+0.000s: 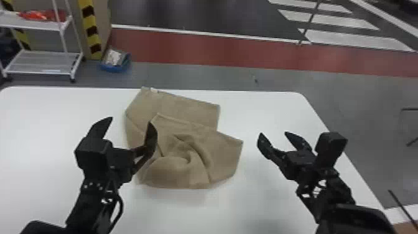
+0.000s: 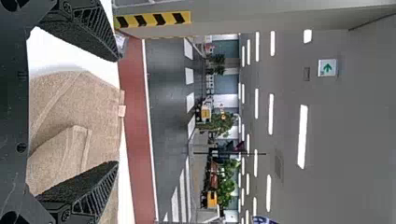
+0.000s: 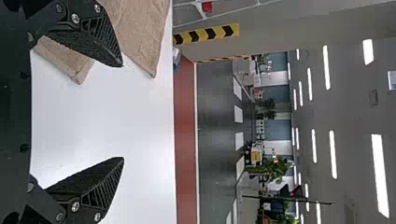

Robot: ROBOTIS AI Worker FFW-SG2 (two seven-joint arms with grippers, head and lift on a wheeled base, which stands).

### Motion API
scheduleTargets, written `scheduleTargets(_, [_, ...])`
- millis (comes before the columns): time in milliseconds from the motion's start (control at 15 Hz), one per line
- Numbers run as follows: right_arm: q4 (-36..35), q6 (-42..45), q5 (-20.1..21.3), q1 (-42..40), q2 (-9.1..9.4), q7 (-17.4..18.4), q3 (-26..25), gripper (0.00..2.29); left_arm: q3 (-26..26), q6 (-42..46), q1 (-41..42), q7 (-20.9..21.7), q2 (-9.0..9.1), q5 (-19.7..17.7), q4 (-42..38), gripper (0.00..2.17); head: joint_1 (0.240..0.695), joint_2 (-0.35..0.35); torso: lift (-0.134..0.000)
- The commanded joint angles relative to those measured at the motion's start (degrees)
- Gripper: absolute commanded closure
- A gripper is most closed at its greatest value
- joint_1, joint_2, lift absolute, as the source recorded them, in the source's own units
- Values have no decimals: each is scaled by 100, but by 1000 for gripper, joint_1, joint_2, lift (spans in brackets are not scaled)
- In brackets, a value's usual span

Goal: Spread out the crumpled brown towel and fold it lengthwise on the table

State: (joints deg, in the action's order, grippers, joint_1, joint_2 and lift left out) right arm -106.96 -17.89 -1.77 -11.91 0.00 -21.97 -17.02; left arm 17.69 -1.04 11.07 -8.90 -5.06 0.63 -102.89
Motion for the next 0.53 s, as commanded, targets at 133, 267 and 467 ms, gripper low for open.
scheduleTargets(133, [61,17,-25,-162,5,-158,-223,194,68,178,-87,107,-21,-133,340,107,695,-247,-124])
scheduleTargets(267, [44,88,-218,-188,5,-651,-214,218,68,231,-166,90,-21,-160,489,107,695,-257,-124])
scheduleTargets(467, [26,-53,-306,181,0,-739,269,225,-47,723,-228,-262,-65,-274,603,107,695,-222,-124])
